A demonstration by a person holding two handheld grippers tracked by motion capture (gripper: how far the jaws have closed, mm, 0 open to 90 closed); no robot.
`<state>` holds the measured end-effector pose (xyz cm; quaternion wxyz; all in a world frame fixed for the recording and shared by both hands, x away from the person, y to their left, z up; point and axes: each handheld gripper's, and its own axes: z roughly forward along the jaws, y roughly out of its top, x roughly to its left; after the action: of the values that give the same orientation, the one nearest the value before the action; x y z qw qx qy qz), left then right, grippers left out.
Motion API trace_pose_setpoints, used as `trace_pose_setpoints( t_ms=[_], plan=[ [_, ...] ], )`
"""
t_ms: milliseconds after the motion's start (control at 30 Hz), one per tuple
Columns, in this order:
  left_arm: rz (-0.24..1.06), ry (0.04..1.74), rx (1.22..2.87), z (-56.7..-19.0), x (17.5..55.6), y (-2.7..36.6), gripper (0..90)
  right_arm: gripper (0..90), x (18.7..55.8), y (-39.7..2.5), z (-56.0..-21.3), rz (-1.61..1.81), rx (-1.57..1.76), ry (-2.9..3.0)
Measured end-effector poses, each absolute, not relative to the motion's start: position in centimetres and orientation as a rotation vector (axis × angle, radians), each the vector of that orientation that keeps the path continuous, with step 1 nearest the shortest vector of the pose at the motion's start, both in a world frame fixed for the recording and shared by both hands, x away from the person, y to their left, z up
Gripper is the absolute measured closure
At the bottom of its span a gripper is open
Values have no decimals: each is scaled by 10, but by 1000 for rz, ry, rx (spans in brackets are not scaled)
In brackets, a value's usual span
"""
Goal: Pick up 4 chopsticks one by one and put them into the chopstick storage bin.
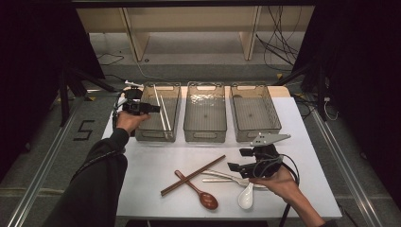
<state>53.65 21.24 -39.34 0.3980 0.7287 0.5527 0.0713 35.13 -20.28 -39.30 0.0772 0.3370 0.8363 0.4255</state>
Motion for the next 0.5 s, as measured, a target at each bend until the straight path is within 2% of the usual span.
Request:
trace_pose_setpoints(
  t_ms=[200, 500],
  plan=[
    [164, 1323, 1859, -381, 516, 208, 402, 293, 351, -203, -393, 1274, 1013, 2504],
    [180, 1173, 1904, -366, 468, 198, 283, 292, 351, -203, -392, 1271, 1019, 2498]
  ],
)
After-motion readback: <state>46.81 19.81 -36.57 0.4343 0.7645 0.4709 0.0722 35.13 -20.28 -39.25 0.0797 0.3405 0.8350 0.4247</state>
